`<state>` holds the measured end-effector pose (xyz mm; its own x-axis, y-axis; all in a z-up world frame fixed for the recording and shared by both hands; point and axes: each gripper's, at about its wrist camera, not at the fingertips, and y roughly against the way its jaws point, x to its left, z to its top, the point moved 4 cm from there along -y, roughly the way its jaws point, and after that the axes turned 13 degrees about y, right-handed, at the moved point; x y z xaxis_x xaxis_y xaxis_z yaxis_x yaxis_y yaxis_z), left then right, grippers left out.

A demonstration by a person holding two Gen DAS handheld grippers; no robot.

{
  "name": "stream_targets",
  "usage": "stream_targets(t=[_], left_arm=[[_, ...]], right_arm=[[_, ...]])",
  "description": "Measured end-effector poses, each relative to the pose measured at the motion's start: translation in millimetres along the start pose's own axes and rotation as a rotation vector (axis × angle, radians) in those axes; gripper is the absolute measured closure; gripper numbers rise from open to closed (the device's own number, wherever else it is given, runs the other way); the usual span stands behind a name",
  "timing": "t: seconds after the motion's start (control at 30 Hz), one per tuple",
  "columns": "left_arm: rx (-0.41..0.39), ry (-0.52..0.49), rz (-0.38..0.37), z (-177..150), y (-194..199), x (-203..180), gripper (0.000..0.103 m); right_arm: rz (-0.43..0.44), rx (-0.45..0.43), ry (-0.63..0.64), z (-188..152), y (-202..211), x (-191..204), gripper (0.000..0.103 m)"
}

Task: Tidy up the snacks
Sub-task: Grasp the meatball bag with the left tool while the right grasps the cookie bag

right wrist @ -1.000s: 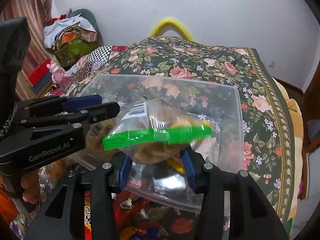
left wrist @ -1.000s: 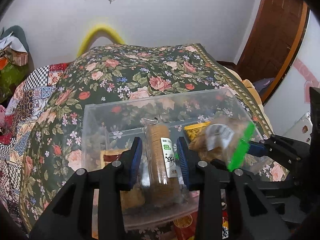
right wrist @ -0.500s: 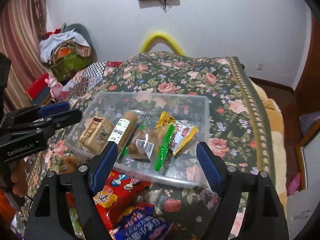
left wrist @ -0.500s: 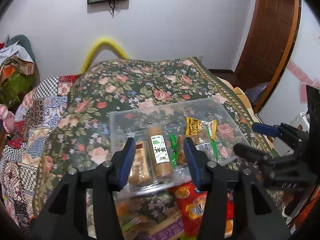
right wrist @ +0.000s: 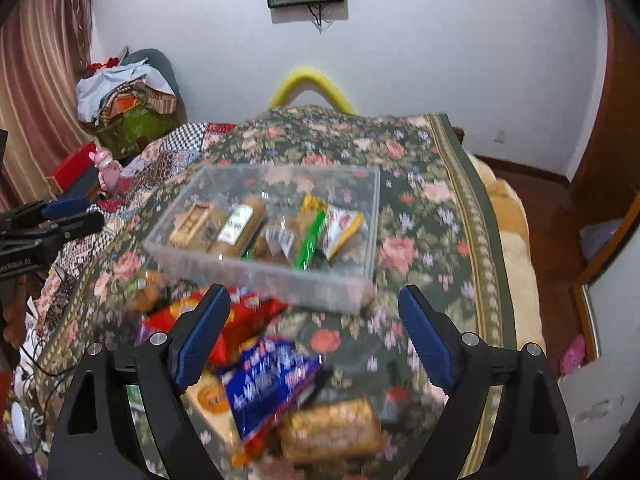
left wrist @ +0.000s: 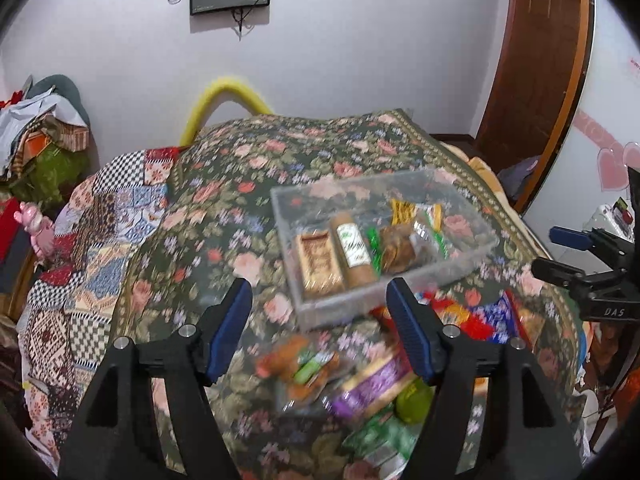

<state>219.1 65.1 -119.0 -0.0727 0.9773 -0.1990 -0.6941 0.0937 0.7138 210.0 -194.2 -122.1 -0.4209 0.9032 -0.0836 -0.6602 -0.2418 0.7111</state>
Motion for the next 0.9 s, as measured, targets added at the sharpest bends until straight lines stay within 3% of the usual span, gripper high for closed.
stream_targets(t=[0.23,0.5,0.63,0.77,0.9], left_arm=[[0.093,0.069,0.034,-33,-17,30,0.032],[0.172,0.1,0.053,-69,-43,40,0.032],[0.21,0.103,0.056,-81,-58,39,0.032],[0.209,0.085,0.092,-84,-72,39,0.032],[0.21,0.092,0.096,-80,-86,38,0.032]], right_arm=[[-0.004,0.088,-0.063,-51,-1,-2,0.019],[0.018,0.197,-0.129,-101,-13,-1,0.018],[0.011,0.186,-0.149,-104,-16,-1,0.009],[0.044,0.203,-0.142,-103,-25,5,0.009],[0.024,0.228,-0.113,-103,-38,9,0.009]])
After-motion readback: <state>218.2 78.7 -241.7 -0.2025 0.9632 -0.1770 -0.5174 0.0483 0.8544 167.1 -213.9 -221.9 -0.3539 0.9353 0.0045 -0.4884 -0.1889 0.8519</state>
